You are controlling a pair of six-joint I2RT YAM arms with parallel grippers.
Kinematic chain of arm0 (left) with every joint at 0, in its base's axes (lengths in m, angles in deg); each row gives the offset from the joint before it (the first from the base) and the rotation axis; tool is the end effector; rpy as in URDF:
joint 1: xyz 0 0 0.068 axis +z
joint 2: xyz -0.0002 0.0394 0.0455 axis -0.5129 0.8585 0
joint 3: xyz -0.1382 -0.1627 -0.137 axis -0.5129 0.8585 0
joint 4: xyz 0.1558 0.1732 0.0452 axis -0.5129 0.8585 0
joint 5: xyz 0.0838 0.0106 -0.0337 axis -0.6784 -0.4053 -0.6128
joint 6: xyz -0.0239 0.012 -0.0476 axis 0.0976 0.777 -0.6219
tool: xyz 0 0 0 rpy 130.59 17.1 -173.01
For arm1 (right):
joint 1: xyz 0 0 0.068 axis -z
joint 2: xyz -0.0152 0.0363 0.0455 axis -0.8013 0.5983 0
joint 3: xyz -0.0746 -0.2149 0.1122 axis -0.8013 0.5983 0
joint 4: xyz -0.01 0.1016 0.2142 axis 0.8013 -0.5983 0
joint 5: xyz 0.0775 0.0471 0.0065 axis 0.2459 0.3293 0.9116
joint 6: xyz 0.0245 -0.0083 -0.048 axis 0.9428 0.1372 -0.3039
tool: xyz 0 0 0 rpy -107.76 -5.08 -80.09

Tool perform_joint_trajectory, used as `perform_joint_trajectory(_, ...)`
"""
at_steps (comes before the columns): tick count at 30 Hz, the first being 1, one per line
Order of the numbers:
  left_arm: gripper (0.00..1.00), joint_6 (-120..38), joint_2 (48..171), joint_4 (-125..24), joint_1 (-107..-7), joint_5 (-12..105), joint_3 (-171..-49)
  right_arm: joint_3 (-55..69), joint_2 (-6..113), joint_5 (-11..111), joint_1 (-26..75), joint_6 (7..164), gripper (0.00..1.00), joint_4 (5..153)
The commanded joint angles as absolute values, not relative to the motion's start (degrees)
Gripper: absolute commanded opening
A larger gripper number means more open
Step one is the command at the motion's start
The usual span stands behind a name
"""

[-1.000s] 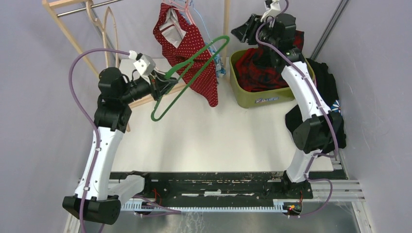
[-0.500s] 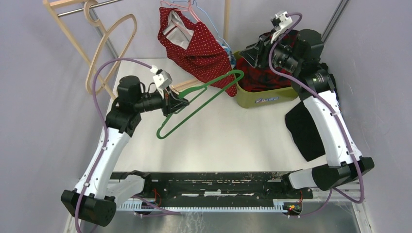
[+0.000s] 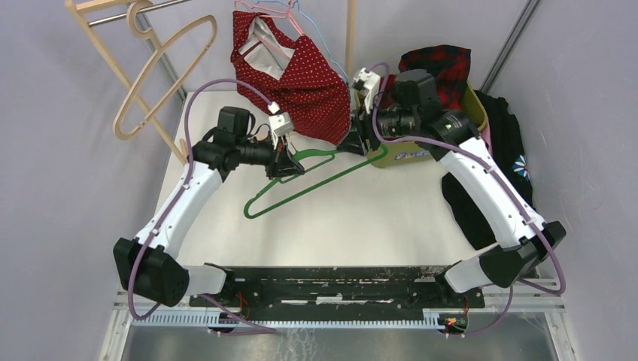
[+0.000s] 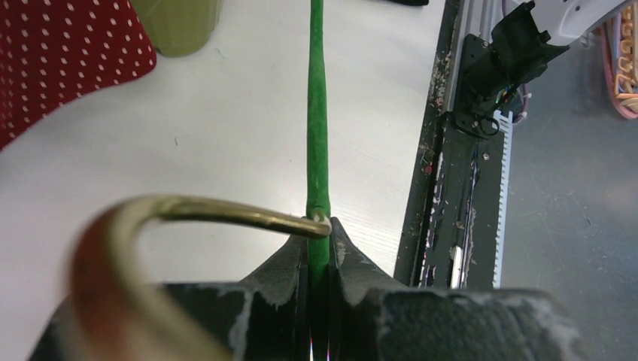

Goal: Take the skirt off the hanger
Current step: Place the hanger at the clothesline.

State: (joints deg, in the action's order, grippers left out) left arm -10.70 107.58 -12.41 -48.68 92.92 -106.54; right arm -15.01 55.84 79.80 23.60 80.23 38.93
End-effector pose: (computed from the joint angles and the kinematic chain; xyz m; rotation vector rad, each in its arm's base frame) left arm 0.2248 -0.1037 0.3265 1.1148 1.8104 -1.0652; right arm 0.2329 0.1582 0.4233 -0.9032 1.8632 1.0033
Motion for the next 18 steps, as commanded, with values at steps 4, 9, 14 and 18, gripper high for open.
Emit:
perform_joint_trajectory(4,0.03,-1.5,116.9,-4.4,-50.3,98.4,-121.0,-16.4,58.1,72.5,16.8,68.5,0.52,26.3)
perform_joint_trajectory(9,0.03,1.5,121.2,1.2,-55.8,99.1,-129.1,-19.3,59.3,66.3,16.2,65.8,0.53,25.1)
perform_joint_trajectory(14,0.03,2.8,120.5,1.5,-56.7,96.9,-124.8,-21.9,58.3,62.7,16.0,64.5,0.55,24.0)
perform_joint_trajectory(18,0.03,3.2,119.8,2.1,-56.6,96.2,-124.3,-22.7,57.1,57.4,15.7,61.1,0.57,23.2)
